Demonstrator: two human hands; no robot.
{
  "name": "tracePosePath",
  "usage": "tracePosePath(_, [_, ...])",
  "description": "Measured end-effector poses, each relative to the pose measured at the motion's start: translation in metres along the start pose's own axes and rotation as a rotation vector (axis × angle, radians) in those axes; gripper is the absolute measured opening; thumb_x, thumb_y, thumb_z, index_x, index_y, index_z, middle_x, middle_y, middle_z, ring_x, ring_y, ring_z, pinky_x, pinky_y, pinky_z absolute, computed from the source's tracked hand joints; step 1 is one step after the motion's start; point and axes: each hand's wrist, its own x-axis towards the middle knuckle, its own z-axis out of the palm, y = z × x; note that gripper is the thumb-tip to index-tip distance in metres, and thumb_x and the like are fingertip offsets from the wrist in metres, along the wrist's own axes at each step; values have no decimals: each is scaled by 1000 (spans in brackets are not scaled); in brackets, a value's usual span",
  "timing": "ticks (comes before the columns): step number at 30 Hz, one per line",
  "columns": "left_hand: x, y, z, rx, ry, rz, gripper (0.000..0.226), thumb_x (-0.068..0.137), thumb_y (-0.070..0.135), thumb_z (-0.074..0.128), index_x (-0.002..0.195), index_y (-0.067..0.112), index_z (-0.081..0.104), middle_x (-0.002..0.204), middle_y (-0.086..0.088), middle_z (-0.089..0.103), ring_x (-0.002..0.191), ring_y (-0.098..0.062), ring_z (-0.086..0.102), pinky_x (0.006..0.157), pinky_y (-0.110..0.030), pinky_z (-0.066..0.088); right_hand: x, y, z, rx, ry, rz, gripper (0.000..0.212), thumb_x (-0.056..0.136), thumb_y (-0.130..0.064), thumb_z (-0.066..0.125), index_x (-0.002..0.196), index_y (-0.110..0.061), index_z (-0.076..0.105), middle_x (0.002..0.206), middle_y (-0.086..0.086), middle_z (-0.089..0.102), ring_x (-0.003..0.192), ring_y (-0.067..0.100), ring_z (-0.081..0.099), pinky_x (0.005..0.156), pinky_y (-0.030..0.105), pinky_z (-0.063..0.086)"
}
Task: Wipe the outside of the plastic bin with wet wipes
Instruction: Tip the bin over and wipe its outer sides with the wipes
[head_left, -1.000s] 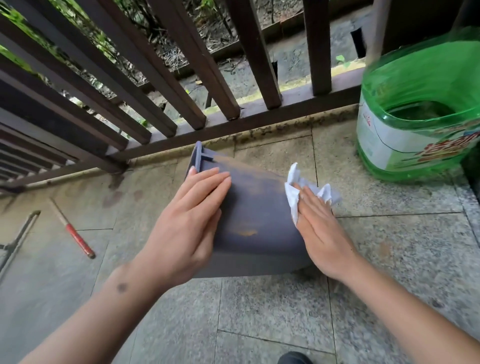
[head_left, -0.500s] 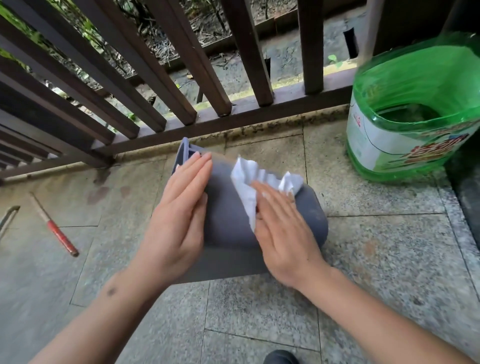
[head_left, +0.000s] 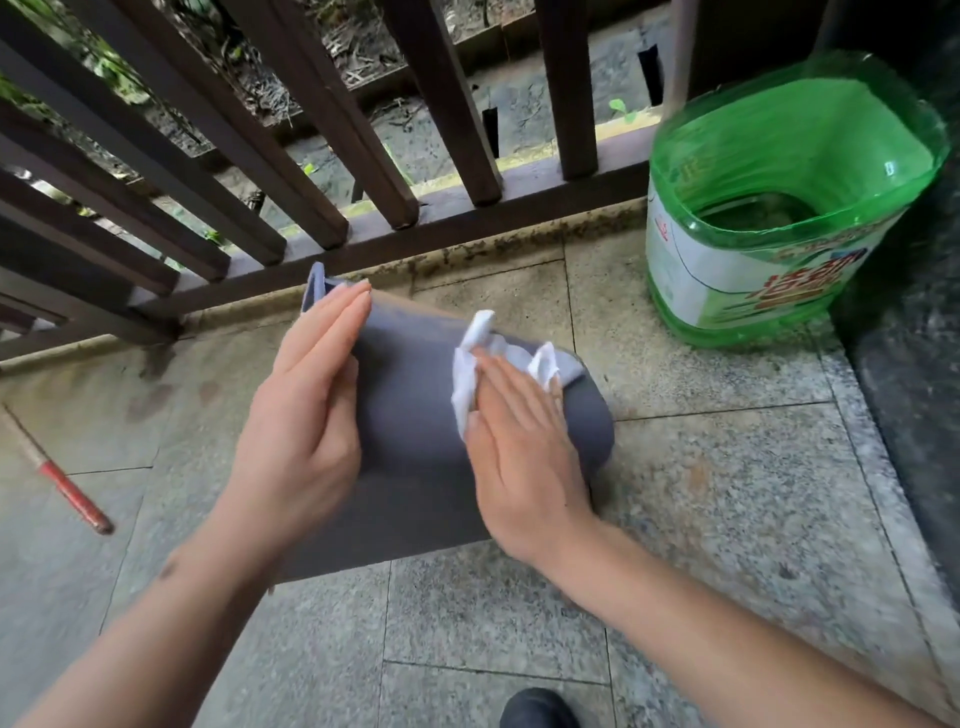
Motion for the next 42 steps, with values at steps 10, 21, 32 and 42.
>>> tracePosePath(10, [-18,-11,-7,37,9,10,46,96,0,34,139,-5,47,151,-14,42,145,-23,34,119,-37,25,-4,11,9,-65,-45,-133,53,105,-33,28,152,-11,40,159,4,42,150,17,33,121,45,27])
tracePosePath(21, [-18,8,7,-5,-16,106,49,93,-6,38,141,-4,45,152,-13,40,147,-20,30,119,-44,25,21,-27,-8,104,-124,-85,51,107,-24,29,155,-11,34,163,5,34,154,14,23,127,38,15])
tracePosePath(32, [-33,-6,-1,-12,56,25,45,96,-3,37,140,-6,45,152,-14,41,146,-24,32,121,-40,20,89,17,-2,-76,-441,-48,45,111,-21,24,154,-13,35,159,7,40,149,22,32,122,36,14])
tracePosePath(42, [-15,9,4,-67,-145,70,102,75,58,69,150,1,31,161,-5,26,152,-15,11,121,-27,15,42,30,-32,88,-302,91,39,109,-15,29,137,4,50,146,19,49,141,35,39,117,47,25])
